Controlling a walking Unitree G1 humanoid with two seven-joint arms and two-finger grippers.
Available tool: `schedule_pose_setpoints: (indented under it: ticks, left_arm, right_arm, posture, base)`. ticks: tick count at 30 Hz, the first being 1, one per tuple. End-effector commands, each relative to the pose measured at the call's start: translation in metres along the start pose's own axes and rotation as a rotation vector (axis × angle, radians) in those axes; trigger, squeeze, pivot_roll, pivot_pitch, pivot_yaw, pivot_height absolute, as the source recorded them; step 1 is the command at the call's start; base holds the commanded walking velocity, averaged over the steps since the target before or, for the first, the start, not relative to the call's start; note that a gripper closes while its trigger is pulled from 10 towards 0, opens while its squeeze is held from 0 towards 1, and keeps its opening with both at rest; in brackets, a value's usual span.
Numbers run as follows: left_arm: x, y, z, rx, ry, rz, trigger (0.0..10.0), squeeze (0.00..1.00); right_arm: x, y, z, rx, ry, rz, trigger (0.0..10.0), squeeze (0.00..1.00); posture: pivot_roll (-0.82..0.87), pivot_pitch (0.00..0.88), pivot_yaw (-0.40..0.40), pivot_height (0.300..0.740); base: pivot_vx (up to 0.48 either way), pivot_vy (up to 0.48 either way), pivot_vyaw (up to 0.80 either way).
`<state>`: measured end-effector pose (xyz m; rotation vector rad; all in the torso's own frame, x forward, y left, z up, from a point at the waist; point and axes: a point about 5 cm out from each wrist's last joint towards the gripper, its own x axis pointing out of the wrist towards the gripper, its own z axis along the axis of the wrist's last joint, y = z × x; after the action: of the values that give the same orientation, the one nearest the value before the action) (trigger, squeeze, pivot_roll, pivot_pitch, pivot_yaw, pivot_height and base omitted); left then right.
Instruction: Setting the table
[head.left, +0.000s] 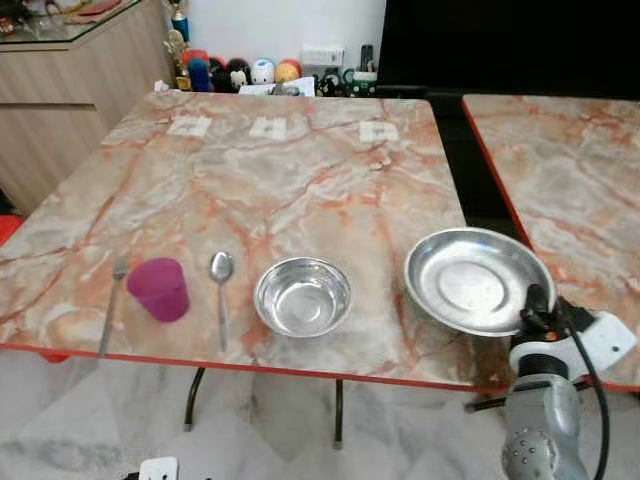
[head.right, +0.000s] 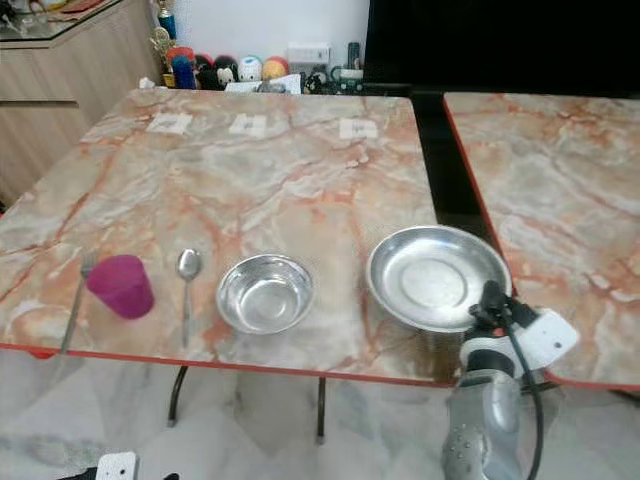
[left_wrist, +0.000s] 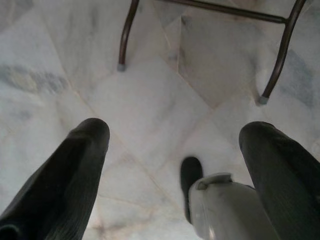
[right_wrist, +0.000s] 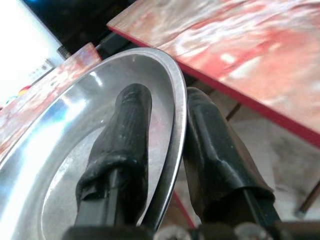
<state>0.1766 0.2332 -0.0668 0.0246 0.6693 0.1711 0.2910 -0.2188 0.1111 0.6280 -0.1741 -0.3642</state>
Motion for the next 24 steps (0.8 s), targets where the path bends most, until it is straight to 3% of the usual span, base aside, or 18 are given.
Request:
schedule_pose_setpoints:
  ticks: [1, 24]
  left_arm:
    - [-0.003, 0.000, -0.008, -0.001, 0.027, -0.001, 10.0, 0.00]
    - [-0.003, -0.011, -0.006, 0.008, 0.005, -0.027, 10.0, 0.00]
  right_arm:
    - [0.001, 0.004, 0.007, 0.002, -0.032, 0.020, 10.0, 0.00]
    - [0.004, 0.005, 0.013, 0.032, -0.064, 0.014, 10.0, 0.00]
  posture:
    - [-0.01, 0.115, -0.012, 0.740]
    - [-0.02, 0.114, -0.012, 0.740]
  base:
    - [0.000, -0.454, 0.00]
    - [0.000, -0.455, 0.00]
